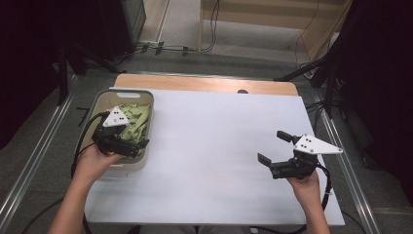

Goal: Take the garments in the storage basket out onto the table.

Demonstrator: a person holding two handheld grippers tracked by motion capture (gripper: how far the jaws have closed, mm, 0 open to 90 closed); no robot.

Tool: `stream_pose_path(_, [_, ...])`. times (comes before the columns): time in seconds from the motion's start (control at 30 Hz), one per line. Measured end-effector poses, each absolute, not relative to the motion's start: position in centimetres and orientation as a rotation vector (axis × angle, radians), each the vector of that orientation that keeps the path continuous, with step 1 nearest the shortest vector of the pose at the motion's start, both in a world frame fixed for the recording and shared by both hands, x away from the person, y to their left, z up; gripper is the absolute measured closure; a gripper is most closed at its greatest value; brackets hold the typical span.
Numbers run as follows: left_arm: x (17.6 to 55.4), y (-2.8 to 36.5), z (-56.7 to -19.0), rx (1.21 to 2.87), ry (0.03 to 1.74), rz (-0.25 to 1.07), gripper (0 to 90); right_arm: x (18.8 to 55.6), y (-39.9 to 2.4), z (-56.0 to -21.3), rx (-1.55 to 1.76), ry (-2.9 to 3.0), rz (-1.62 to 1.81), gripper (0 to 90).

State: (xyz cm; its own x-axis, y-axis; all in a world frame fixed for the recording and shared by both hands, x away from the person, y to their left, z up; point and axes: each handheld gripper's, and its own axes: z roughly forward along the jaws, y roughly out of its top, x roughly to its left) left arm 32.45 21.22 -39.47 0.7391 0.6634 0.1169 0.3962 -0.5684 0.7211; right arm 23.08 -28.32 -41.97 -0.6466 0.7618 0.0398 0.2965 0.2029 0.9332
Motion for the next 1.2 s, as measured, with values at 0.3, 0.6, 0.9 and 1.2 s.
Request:
stream_pose_path(0.3, [33.5,21.3,-39.3,2.302,0.824,0.500,1.8,23.1,-28.3,-42.0,0.978,2.064,1.429,0.0])
stream_pose_path(0.6, [34.9,21.7,-39.7,2.353,0.878,0.490,1.8,23.1,-28.4,-42.1,0.983,2.063,1.428,0.0])
stream_pose_path(0.9, [36.2,22.2,-40.3,2.424,0.931,0.491,1.8,23.2,-28.4,-42.1,0.984,2.072,1.424,0.0])
stream_pose_path(1.2, [37.3,22.1,-41.3,2.492,0.957,0.478,1.9,23.3,-28.4,-42.1,0.982,2.072,1.424,0.0])
